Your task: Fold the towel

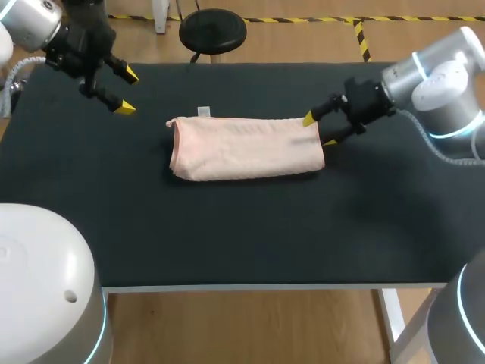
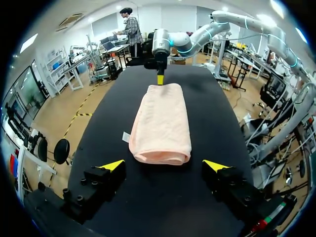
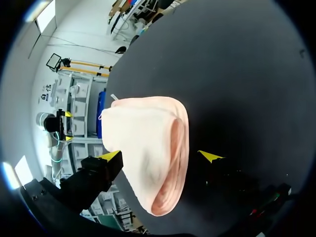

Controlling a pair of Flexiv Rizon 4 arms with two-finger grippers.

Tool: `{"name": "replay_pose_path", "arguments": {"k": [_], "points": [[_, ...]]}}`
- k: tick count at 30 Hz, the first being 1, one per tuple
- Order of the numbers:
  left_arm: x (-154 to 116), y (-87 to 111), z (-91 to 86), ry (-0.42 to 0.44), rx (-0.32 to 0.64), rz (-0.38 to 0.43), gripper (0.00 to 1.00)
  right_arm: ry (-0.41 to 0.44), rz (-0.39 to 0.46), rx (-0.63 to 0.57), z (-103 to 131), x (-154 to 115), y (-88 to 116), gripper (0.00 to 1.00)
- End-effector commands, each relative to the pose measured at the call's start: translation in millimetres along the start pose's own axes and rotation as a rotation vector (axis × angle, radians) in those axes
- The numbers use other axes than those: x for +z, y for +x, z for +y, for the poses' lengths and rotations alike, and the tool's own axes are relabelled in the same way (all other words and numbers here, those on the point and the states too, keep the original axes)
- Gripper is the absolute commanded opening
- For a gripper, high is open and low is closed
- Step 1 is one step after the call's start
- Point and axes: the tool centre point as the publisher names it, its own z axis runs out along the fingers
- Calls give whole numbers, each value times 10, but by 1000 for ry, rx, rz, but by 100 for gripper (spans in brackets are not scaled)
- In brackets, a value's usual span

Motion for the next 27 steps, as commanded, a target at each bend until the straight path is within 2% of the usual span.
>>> {"name": "replay_pose_path", "arguments": {"k": [1,27], "points": [[8,5,10,3,3,-2,100,5,5,-5,2,32,19,100],[8,5,10,3,3,-2,100,31,65,-12,-83,233,135,100]]}}
